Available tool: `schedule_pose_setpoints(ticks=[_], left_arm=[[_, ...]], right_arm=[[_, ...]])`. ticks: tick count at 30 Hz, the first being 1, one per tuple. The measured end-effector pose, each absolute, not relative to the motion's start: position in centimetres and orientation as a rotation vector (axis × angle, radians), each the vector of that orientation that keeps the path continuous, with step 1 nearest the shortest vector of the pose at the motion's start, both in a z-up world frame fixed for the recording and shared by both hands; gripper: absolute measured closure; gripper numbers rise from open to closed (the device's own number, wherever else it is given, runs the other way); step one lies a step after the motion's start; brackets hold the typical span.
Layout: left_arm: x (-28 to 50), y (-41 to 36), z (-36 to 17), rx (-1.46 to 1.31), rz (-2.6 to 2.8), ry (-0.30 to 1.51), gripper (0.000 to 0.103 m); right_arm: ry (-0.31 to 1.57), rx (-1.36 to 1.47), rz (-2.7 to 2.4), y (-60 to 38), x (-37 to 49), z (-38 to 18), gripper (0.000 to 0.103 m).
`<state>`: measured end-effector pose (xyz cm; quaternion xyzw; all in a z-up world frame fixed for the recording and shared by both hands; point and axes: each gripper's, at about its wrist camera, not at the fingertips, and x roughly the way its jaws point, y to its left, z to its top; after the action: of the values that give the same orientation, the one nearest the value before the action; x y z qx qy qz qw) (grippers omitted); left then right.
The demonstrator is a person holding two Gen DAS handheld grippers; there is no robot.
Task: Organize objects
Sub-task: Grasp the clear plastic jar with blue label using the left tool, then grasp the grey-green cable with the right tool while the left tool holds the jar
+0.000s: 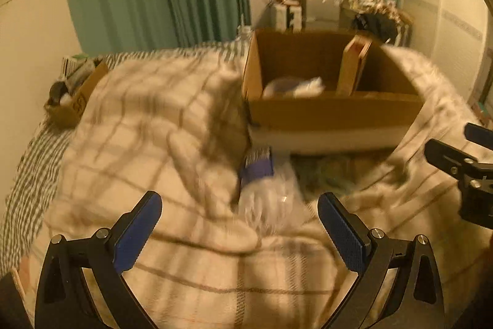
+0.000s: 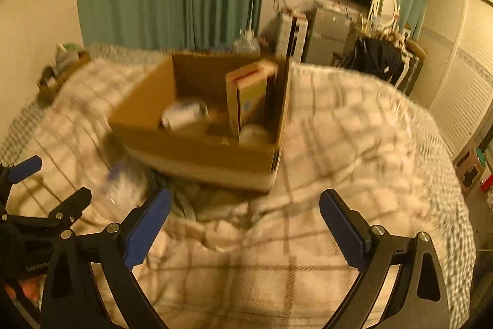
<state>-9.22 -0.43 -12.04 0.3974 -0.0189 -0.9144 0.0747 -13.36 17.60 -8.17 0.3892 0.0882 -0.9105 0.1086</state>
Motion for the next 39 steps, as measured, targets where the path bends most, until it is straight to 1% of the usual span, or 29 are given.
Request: schedule_pose_setpoints(ticks=[3, 6, 10, 14, 15, 16, 17, 19, 22, 27, 31, 34, 36, 37, 39], left_arm=[[-9.8, 0.3, -12.7, 1.223, -2.75, -0.087, 0.0], [-10.7, 0.7, -12.7, 1.221, -2.763, -0.072, 0.002], [-13.2, 1.3, -14.8, 1.352, -2.717, -0.088, 0.024], [-14.9, 1.8, -16.9, 1.448, -2.679, -0.091, 0.024], [-15.5, 1.8, -17.4, 1.482, -2.663, -0.082, 0.026], [-16.0, 1.7, -17.9, 1.513, -2.648, -0.065, 0.034], [-16.3, 1.7, -18.3, 1.523, -2.626, -0.067, 0.039], [-16.4, 1.5, -18.5, 1.528, -2.619, -0.054, 0.039], [-14.6, 1.2, -17.3, 1.489, -2.658, -0.009, 0.039], [-10.2, -0.9, -13.7, 1.344, -2.713, 0.097, 0.039], [-8.7, -3.1, -11.1, 1.215, -2.732, 0.171, 0.039], [-8.8, -4.5, -9.8, 1.135, -2.728, 0.173, 0.039], [-9.0, -5.3, -9.4, 1.103, -2.714, 0.169, 0.039], [-8.7, -6.1, -9.3, 1.098, -2.711, 0.176, 0.039], [-9.1, -7.1, -9.6, 1.11, -2.708, 0.216, 0.039]], right_arm=[[0.22, 1.188, -2.667, 18.2, -13.7, -9.1, 0.006], [0.207, 1.18, -2.678, 18.4, -13.5, -9.1, 0.006], [0.205, 1.183, -2.675, 18.4, -13.4, -9.2, 0.006], [0.201, 1.204, -2.668, 18.3, -13.7, -9.6, 0.006], [0.202, 1.213, -2.665, 18.3, -13.8, -9.7, 0.006], [0.206, 1.224, -2.664, 18.2, -13.9, -9.9, 0.006], [0.209, 1.232, -2.664, 18.2, -13.9, -10.1, 0.006], [0.218, 1.241, -2.663, 18.1, -14.0, -10.3, 0.006], [0.235, 1.242, -2.662, 17.9, -13.8, -10.5, 0.006], [0.288, 1.238, -2.618, 16.8, -13.6, -10.7, 0.007], [0.349, 1.247, -2.563, 14.9, -13.8, -11.1, 0.007], [0.356, 1.278, -2.498, 12.6, -15.3, -11.8, 0.009], [0.4, 1.328, -2.463, 10.7, -16.4, -13.1, 0.013], [0.426, 1.35, -2.452, 10.0, -16.7, -13.7, 0.014], [0.46, 1.403, -2.422, 8.7, -17.5, -15.3, 0.018]])
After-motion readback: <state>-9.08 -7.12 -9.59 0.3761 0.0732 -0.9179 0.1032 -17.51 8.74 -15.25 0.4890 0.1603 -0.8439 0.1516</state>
